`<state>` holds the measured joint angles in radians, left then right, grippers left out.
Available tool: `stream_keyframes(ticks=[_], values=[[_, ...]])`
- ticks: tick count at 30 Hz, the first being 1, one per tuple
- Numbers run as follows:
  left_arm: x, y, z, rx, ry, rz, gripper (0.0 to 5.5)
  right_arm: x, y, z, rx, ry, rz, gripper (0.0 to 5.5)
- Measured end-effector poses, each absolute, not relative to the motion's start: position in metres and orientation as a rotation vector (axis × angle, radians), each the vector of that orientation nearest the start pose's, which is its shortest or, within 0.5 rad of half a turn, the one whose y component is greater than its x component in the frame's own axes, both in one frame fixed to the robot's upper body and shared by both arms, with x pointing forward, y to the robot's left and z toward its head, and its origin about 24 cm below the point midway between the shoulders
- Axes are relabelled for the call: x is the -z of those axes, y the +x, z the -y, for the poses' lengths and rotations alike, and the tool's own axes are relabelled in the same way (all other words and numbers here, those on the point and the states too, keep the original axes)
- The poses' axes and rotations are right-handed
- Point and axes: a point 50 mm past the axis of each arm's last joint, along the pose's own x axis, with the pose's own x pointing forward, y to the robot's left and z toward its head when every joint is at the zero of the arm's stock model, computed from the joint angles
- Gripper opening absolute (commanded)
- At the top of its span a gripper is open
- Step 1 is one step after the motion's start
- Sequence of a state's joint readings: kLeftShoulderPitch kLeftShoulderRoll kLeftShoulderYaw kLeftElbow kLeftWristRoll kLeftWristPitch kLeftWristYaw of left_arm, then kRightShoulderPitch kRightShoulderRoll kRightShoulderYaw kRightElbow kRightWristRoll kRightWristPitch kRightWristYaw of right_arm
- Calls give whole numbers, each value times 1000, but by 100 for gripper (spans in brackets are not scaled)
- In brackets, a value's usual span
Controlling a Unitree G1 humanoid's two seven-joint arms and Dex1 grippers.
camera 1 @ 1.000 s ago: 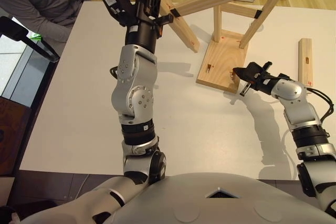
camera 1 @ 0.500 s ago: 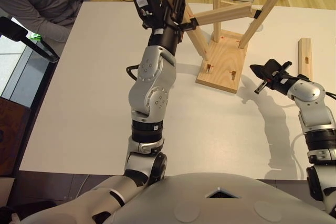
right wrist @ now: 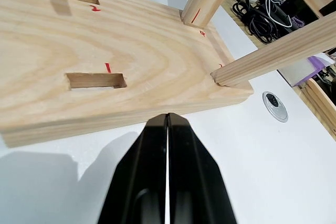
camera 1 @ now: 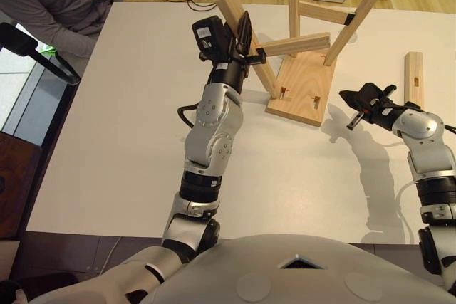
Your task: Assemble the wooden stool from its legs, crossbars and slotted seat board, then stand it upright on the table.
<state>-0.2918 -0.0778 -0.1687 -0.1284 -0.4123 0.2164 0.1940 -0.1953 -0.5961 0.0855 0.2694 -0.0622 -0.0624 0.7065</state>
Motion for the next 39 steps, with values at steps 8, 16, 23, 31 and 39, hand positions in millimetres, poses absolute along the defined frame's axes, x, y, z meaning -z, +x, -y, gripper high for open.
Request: stream_keyframes(ticks=[8,16,23,31,39], values=[[-115,291,-58,259,-431,86,103,-53,276,227,-704,-623,-249,0],[-117,299,-47,282,-385,97,103,-52,275,225,-710,-620,-247,0],[-129,300,-30,345,-308,73,103,-44,268,227,-712,-604,-272,0],[-129,308,-15,382,-232,60,103,-41,266,222,-706,-586,-266,0],[-128,316,-19,378,-281,68,103,-36,263,222,-708,-578,-278,0]])
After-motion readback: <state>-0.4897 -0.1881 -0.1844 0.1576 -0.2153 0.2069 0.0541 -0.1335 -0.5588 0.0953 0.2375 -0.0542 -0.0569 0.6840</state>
